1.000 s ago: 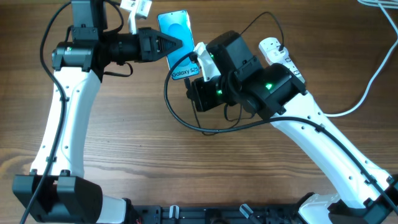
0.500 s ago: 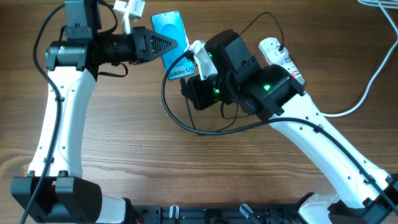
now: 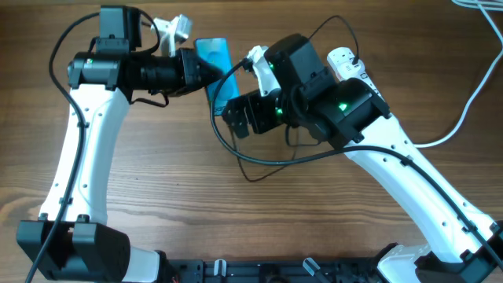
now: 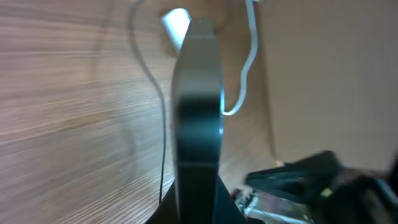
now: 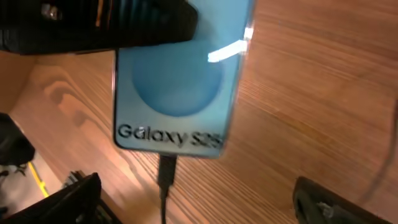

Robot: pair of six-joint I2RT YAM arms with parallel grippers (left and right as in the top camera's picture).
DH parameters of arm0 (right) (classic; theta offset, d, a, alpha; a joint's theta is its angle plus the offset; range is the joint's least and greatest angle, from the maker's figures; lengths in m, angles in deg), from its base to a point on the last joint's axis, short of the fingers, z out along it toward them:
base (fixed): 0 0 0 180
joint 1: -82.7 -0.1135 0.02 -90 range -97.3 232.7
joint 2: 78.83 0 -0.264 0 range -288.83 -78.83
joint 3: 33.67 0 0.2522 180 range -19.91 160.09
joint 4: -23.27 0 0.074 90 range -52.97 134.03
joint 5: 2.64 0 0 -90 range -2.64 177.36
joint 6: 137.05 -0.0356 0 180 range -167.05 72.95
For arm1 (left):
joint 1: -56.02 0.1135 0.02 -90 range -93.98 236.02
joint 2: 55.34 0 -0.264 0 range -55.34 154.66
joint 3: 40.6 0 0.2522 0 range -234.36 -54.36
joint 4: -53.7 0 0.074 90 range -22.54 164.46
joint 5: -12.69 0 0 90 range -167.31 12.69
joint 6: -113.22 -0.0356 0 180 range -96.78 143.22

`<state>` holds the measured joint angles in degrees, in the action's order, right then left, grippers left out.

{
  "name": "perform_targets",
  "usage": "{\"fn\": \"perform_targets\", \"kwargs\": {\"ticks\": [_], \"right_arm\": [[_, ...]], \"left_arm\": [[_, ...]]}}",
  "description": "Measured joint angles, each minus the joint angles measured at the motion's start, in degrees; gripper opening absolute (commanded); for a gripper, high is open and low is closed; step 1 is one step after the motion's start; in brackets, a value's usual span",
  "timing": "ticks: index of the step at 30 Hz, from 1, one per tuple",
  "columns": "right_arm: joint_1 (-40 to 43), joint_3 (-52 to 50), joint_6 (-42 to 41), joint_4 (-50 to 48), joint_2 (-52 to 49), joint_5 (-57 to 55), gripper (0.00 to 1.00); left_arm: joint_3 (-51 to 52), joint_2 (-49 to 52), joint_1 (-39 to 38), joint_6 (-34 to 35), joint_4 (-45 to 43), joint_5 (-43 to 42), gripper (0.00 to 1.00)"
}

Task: Plug charger to phone and switch on socket
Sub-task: 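Push the USB-C plug into the phone's port with the right gripper, then lower the phone onto the table and open both grippers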

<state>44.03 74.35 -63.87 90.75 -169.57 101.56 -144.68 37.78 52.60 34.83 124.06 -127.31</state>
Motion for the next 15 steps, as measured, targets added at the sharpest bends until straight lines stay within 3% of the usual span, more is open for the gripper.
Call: {"fn": "perform_targets", "kwargs": {"ticks": [5, 15], "right_arm": [[0.0, 0.0, -7.5, 2.5, 0.0, -10.9, 1.0], [0.0, 0.2, -16.9, 12.8, 0.0, -30.9, 1.0]], "left_arm": [[0.1, 3.7, -0.2, 0.5, 4.7, 11.5, 0.04], [0.2, 24.1, -10.9, -0.7, -0.3, 13.2, 0.04]]}}
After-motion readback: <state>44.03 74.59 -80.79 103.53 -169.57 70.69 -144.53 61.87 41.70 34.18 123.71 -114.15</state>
